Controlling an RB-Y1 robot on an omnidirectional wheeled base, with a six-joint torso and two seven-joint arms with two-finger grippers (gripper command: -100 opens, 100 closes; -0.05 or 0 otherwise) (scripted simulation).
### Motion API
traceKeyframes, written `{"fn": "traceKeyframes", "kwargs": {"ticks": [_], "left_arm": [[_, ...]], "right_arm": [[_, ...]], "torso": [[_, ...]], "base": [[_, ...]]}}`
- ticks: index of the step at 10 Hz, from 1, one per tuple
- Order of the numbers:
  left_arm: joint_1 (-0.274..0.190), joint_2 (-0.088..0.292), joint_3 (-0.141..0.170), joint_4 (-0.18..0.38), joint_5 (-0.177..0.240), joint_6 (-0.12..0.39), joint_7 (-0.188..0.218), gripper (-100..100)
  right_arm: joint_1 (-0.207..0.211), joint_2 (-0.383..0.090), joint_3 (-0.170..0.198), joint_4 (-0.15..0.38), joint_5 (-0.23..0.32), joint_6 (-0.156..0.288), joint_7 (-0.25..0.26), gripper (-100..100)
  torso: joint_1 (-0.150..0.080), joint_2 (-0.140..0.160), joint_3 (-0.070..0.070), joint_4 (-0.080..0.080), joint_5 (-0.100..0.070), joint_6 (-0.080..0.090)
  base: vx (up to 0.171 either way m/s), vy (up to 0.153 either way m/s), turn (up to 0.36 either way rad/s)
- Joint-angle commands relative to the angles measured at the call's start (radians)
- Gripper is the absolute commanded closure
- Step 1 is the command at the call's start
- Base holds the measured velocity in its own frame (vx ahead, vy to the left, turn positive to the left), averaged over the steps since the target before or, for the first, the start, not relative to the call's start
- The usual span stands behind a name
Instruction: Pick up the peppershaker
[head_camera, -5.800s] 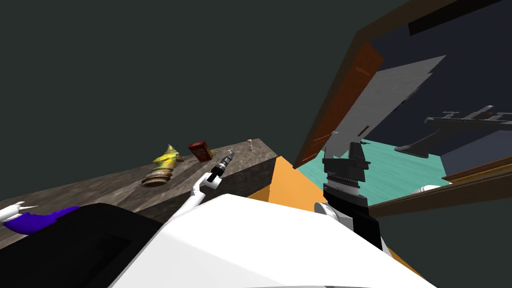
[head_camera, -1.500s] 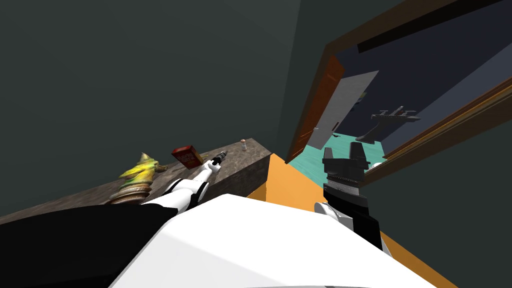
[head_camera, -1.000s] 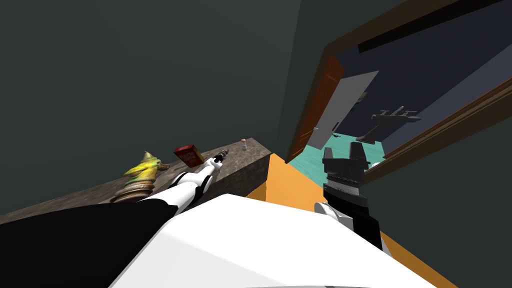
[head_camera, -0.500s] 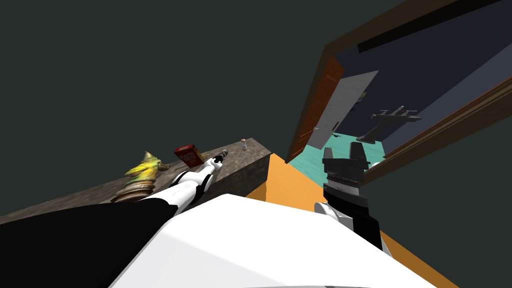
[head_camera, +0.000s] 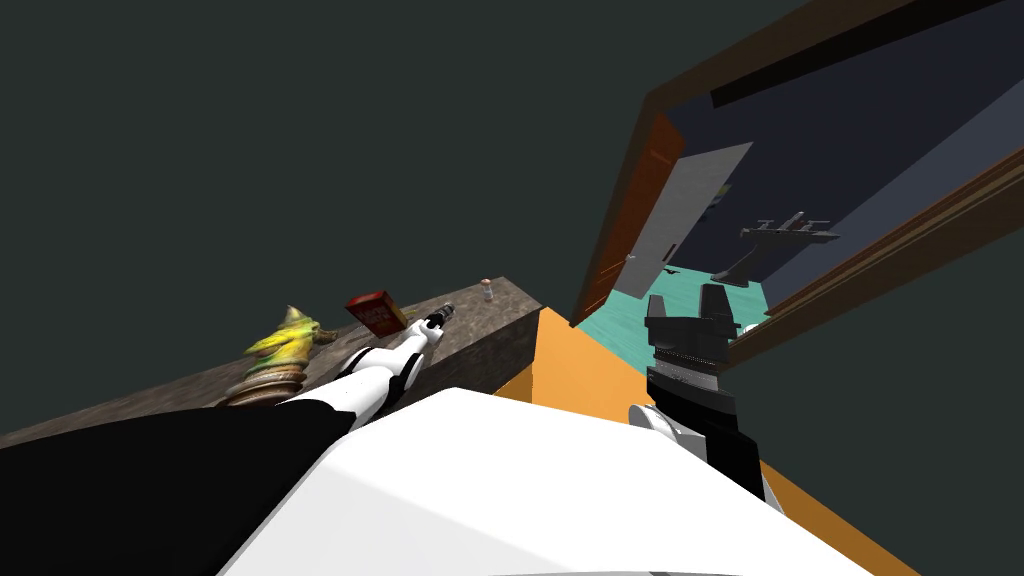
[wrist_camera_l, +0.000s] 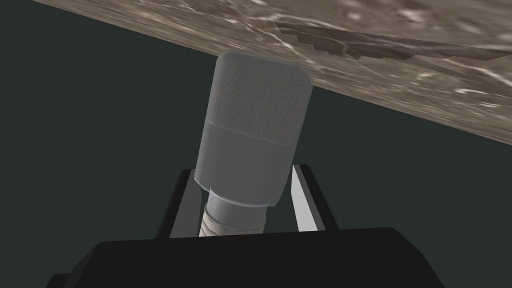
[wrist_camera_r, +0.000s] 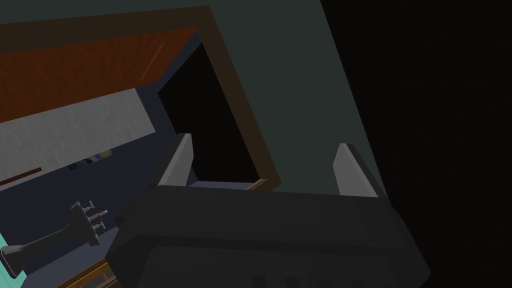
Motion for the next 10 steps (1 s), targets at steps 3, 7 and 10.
{"fn": "traceKeyframes", "kwargs": {"ticks": [3, 7, 10], "left_arm": [[0.076, 0.000, 0.001, -0.087, 0.014, 0.048, 0.014, 100], [0.224, 0.000, 0.002, -0.304, 0.036, 0.118, 0.025, 100], [0.289, 0.000, 0.003, -0.391, 0.048, 0.153, 0.031, 100]], "right_arm": [[0.000, 0.000, 0.000, 0.000, 0.000, 0.000, 0.000, 0], [0.000, 0.000, 0.000, 0.000, 0.000, 0.000, 0.000, 0], [0.000, 0.000, 0.000, 0.000, 0.000, 0.000, 0.000, 0]], "torso": [[-0.001, 0.001, 0.001, 0.001, -0.001, 0.001], [0.001, 0.000, -0.001, -0.002, 0.002, 0.000], [0.001, 0.000, -0.002, -0.003, 0.002, -0.001]], "base": [[0.019, 0.005, -0.010], [0.042, 0.011, -0.018], [0.028, 0.006, -0.016]]}}
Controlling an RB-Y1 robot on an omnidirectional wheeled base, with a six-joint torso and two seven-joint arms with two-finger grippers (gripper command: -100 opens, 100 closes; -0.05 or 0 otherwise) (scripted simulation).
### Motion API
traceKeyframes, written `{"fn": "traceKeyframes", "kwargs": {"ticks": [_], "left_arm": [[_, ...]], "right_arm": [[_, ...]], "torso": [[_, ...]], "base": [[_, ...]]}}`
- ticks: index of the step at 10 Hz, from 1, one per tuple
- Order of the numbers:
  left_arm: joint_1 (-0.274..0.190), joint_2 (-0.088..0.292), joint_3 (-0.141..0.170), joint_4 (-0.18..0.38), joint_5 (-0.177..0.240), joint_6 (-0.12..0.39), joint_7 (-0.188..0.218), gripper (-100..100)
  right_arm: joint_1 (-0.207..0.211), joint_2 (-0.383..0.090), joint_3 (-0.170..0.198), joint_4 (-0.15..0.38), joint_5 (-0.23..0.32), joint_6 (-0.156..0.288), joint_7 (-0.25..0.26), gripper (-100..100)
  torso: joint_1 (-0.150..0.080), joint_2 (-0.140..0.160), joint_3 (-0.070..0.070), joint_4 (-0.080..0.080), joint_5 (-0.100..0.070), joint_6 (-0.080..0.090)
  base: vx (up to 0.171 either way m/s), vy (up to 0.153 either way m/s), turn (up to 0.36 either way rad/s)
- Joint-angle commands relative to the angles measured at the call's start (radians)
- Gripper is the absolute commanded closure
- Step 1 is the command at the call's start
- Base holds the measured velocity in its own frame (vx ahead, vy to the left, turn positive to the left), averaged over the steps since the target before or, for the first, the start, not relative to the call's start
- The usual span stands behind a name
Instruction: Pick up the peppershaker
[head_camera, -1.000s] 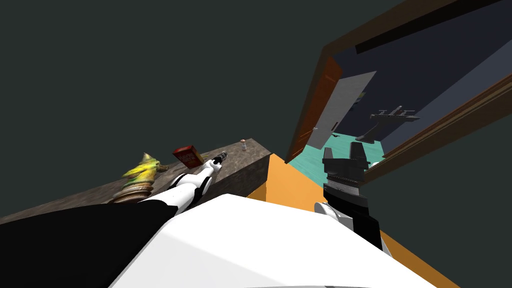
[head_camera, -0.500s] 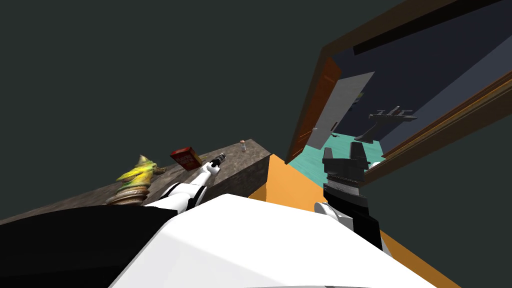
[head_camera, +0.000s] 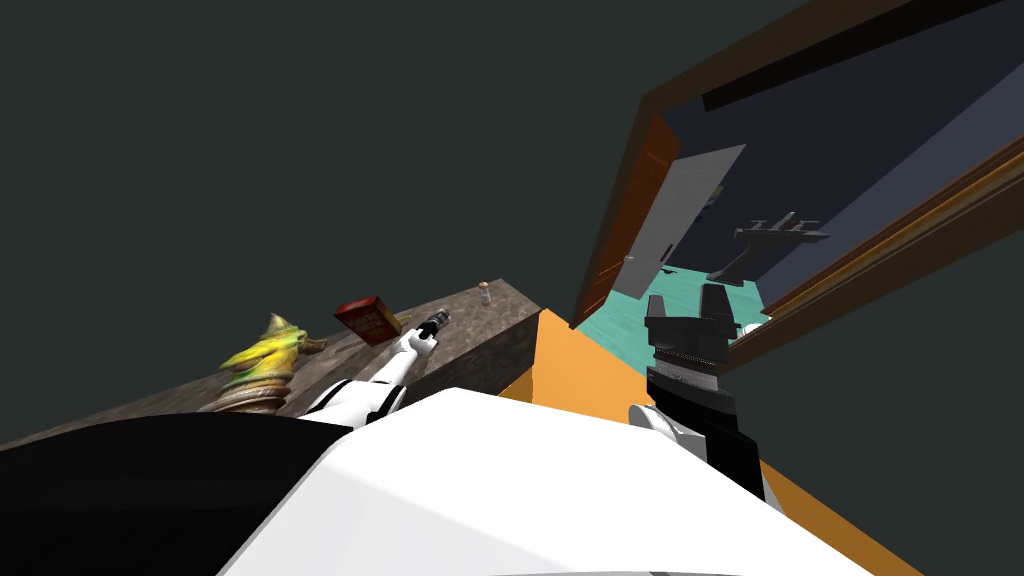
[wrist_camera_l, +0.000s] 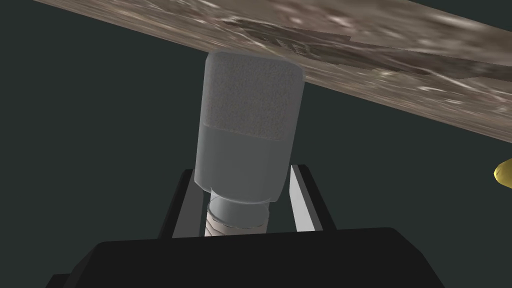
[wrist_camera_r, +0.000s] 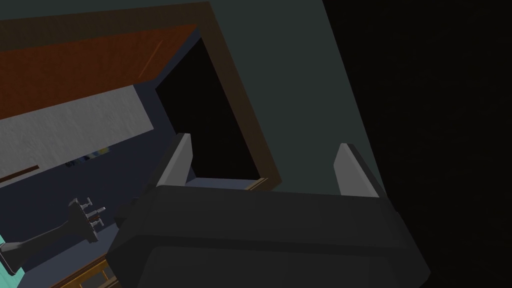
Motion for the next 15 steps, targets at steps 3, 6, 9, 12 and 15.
{"fn": "traceKeyframes", "kwargs": {"ticks": [3, 6, 9, 12, 15], "left_arm": [[0.046, 0.001, -0.004, -0.085, 0.006, 0.027, 0.005, 100], [0.115, 0.001, -0.004, -0.184, 0.018, 0.062, 0.011, 100], [0.185, 0.001, -0.003, -0.283, 0.029, 0.097, 0.017, 100], [0.254, 0.001, -0.002, -0.379, 0.040, 0.132, 0.022, 100], [0.323, 0.001, -0.001, -0.475, 0.052, 0.168, 0.028, 100]], "right_arm": [[0.000, 0.000, 0.000, 0.000, 0.000, 0.000, 0.000, 0], [0.000, 0.000, 0.000, 0.000, 0.000, 0.000, 0.000, 0], [0.000, 0.000, 0.000, 0.000, 0.000, 0.000, 0.000, 0], [0.000, 0.000, 0.000, 0.000, 0.000, 0.000, 0.000, 0], [0.000, 0.000, 0.000, 0.000, 0.000, 0.000, 0.000, 0]], "torso": [[0.001, 0.000, -0.001, -0.001, 0.001, 0.000], [0.002, -0.001, -0.001, -0.002, 0.001, -0.001], [0.002, -0.001, -0.001, -0.002, 0.001, -0.001], [0.002, -0.001, -0.001, -0.002, 0.001, -0.002], [0.002, -0.001, -0.001, -0.002, 0.002, -0.001]], "base": [[0.018, 0.006, 0.001], [0.026, 0.008, -0.013], [0.028, 0.007, -0.011], [0.028, 0.006, -0.013], [0.027, 0.008, -0.012]]}}
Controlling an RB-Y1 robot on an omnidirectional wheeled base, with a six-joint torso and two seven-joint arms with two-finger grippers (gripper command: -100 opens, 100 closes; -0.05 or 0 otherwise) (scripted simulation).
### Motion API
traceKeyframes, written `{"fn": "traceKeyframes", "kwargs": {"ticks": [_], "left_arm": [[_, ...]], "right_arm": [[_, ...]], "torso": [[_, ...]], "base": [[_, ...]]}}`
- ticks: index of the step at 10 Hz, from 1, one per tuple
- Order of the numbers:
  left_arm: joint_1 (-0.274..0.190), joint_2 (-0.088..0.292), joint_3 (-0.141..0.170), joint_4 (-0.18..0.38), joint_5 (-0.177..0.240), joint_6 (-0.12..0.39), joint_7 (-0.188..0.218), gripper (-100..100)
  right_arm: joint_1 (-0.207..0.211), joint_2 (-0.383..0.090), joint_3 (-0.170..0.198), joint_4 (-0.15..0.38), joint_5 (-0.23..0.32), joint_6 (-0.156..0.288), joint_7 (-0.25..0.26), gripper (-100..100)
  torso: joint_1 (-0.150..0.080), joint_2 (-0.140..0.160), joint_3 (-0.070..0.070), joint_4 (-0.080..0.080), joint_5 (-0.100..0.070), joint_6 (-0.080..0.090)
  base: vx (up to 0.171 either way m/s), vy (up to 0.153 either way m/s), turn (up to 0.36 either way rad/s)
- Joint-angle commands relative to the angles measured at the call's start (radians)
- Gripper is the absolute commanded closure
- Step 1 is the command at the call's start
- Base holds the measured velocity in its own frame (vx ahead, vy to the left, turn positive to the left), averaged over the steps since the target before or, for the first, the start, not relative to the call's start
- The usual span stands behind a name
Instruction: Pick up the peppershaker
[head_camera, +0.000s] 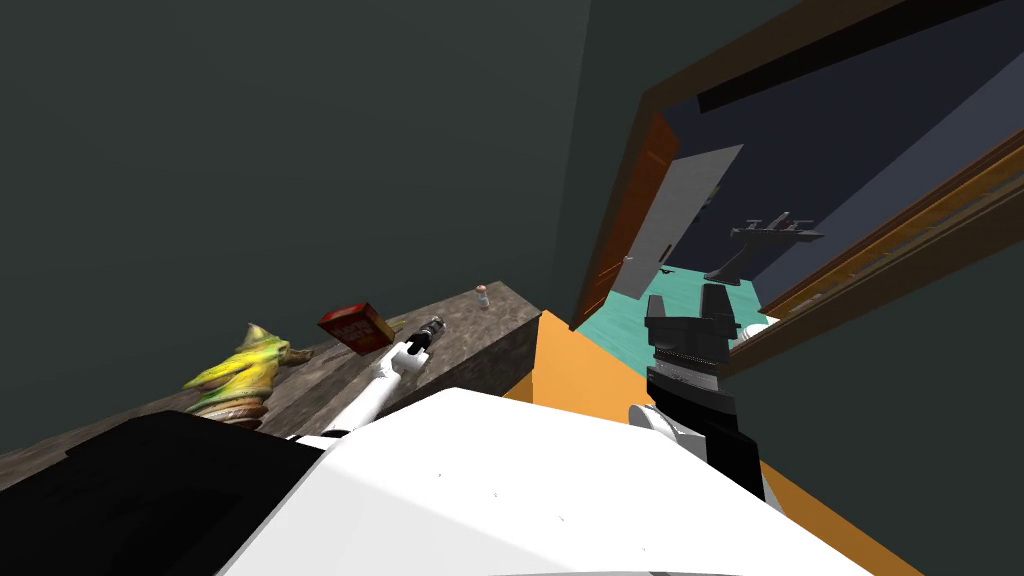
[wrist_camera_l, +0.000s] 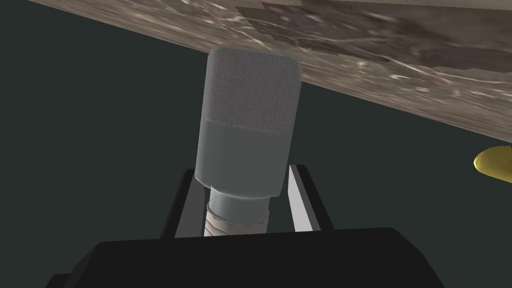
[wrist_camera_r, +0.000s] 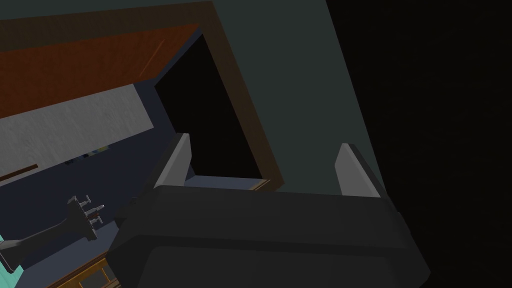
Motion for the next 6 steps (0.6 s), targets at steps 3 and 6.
{"fn": "traceKeyframes", "kwargs": {"ticks": [3, 6], "left_arm": [[0.071, -0.002, 0.001, -0.094, 0.010, 0.036, 0.005, 100], [0.067, 0.001, -0.001, -0.113, 0.012, 0.039, 0.005, 0]], "right_arm": [[0.000, 0.000, 0.000, 0.000, 0.000, 0.000, 0.000, 0], [0.000, 0.000, 0.000, 0.000, 0.000, 0.000, 0.000, 0]], "torso": [[0.000, 0.000, 0.000, -0.001, 0.001, 0.000], [0.000, 0.001, 0.000, 0.000, 0.000, 0.000]], "base": [[0.022, 0.005, -0.019], [0.007, 0.002, 0.006]]}}
